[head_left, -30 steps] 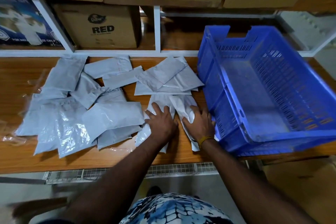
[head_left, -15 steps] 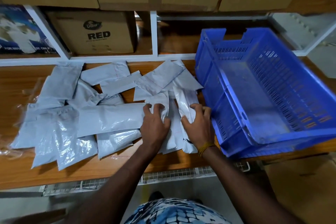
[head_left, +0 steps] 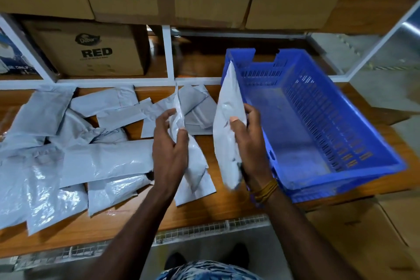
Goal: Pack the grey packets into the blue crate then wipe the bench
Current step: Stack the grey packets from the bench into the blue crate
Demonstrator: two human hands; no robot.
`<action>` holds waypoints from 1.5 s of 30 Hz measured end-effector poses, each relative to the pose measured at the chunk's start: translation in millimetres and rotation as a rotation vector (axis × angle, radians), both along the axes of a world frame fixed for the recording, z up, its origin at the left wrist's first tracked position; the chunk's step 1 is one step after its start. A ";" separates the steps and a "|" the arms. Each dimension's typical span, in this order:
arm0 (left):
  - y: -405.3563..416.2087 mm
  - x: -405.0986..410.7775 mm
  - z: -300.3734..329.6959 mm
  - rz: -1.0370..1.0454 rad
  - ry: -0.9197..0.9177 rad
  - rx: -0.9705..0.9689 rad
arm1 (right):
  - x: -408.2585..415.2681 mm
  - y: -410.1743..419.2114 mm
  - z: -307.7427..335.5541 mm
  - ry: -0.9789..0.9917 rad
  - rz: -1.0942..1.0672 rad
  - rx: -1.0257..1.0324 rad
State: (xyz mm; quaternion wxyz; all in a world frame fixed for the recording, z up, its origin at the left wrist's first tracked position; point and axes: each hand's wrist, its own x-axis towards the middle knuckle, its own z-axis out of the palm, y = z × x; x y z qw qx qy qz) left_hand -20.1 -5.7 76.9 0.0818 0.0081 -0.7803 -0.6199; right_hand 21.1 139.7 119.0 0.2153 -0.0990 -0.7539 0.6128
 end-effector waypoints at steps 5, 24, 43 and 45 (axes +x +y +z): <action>37.4 0.5 28.6 0.008 0.059 0.046 | 1.0 45.4 9.2 -0.015 0.085 -0.328; 270.5 -60.1 32.6 -0.141 -0.041 -0.688 | -60.7 242.3 -24.3 -0.367 -0.256 0.846; 258.2 -55.9 21.6 -0.166 0.196 -0.506 | -81.3 278.3 -47.4 -0.336 -0.163 0.563; 232.6 -30.7 35.5 -0.030 0.355 -0.315 | -67.5 263.1 -26.6 -0.135 -0.204 0.507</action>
